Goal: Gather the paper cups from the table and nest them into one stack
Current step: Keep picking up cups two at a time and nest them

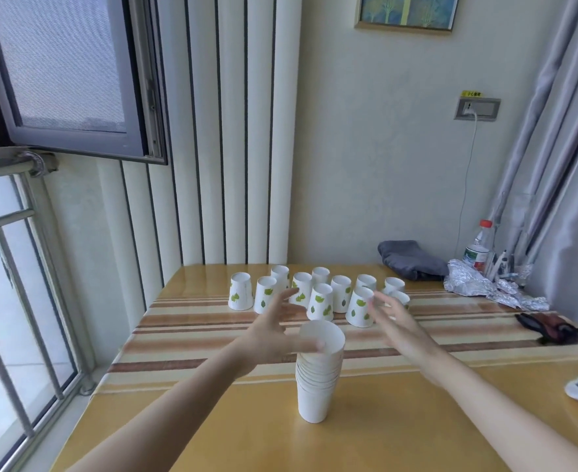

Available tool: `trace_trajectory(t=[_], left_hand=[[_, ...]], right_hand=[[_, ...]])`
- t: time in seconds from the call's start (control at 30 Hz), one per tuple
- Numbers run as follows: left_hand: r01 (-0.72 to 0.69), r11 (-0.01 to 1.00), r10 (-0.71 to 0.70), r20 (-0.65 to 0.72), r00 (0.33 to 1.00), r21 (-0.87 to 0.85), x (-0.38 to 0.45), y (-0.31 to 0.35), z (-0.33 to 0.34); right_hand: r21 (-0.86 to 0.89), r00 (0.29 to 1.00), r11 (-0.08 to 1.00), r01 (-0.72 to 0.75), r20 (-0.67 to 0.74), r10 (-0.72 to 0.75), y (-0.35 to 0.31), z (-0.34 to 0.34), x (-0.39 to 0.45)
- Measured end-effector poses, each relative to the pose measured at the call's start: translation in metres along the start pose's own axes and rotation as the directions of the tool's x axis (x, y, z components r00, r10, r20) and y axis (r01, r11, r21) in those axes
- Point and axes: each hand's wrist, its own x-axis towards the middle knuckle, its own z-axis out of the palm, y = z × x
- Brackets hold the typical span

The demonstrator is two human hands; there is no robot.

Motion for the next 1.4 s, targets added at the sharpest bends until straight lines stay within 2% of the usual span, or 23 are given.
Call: trace_trajectory(t=[0.1, 0.17, 0.27, 0.37, 0.47, 0.57, 0.7, 0.8, 0.9, 1.0, 1.1, 1.17, 1.23, 1.27, 1.33, 1.4], left_hand=[[0.011, 0.995, -0.020, -0.082, 0.996, -0.103, 0.010, 0.003, -0.031], [0.040, 0.998, -0.048, -0.151, 0.987, -0.055, 0.027, -0.003, -0.051], [0.134, 0.983, -0.097, -0.272, 0.957, 0.122, 0.063, -0.030, -0.080], [0.255, 0.913, -0.121, -0.386, 0.914, 0.319, 0.096, -0.057, -0.106], [0.365, 0.835, -0.156, -0.461, 0.874, 0.411, 0.123, -0.083, -0.126], [0.413, 0.779, -0.192, -0.447, 0.874, 0.472, 0.142, -0.103, -0.135], [0.337, 0.764, -0.173, -0.329, 0.929, 0.551, 0.164, -0.115, -0.136], [0.301, 0.689, -0.149, -0.277, 0.949, 0.659, 0.180, -0.116, -0.132], [0.298, 0.609, -0.160, -0.255, 0.954, 0.735, 0.187, -0.118, -0.133], [0.280, 0.602, -0.080, -0.292, 0.953, 0.748, 0.187, -0.122, -0.130], [0.353, 0.572, -0.048, -0.400, 0.915, 0.740, 0.172, -0.117, -0.129], [0.414, 0.615, -0.068, -0.478, 0.876, 0.672, 0.157, -0.111, -0.135], [0.447, 0.688, -0.074, -0.557, 0.827, 0.572, 0.140, -0.100, -0.142], [0.444, 0.724, -0.069, -0.586, 0.808, 0.528, 0.130, -0.092, -0.145], [0.409, 0.803, -0.061, -0.622, 0.781, 0.435, 0.112, -0.074, -0.145], [0.344, 0.888, -0.083, -0.629, 0.773, 0.305, 0.095, -0.050, -0.136]], right_hand=[[-0.091, 0.979, 0.995, -0.039, -0.201, 0.020, 0.013, -0.012, 0.036], [-0.256, 0.971, 0.963, -0.081, -0.236, 0.019, 0.018, -0.018, 0.061], [-0.510, 0.984, 0.854, -0.105, -0.176, 0.016, 0.020, -0.021, 0.097], [-0.680, 0.991, 0.723, -0.123, -0.118, 0.057, 0.023, -0.019, 0.128], [-0.827, 0.990, 0.545, -0.135, -0.086, 0.115, 0.031, -0.014, 0.153], [-0.871, 0.989, 0.472, -0.135, -0.091, 0.115, 0.038, -0.010, 0.172], [-0.881, 0.995, 0.465, -0.089, -0.059, 0.078, 0.048, -0.009, 0.187], [-0.882, 0.998, 0.467, -0.058, -0.058, 0.013, 0.052, -0.006, 0.188], [-0.882, 0.997, 0.465, -0.072, -0.075, 0.011, 0.054, -0.004, 0.188], [-0.873, 0.995, 0.484, -0.063, -0.091, -0.034, 0.055, -0.003, 0.186], [-0.840, 0.991, 0.531, -0.110, -0.135, -0.008, 0.050, -0.006, 0.174], [-0.798, 0.983, 0.584, -0.150, -0.182, 0.005, 0.045, -0.011, 0.164], [-0.672, 0.967, 0.715, -0.192, -0.254, 0.021, 0.037, -0.018, 0.155], [-0.545, 0.952, 0.806, -0.232, -0.299, 0.071, 0.030, -0.021, 0.148], [-0.108, 0.921, 0.951, -0.288, -0.302, 0.245, 0.015, -0.026, 0.135], [0.263, 0.913, 0.917, -0.300, -0.199, 0.356, 0.000, -0.026, 0.121]])
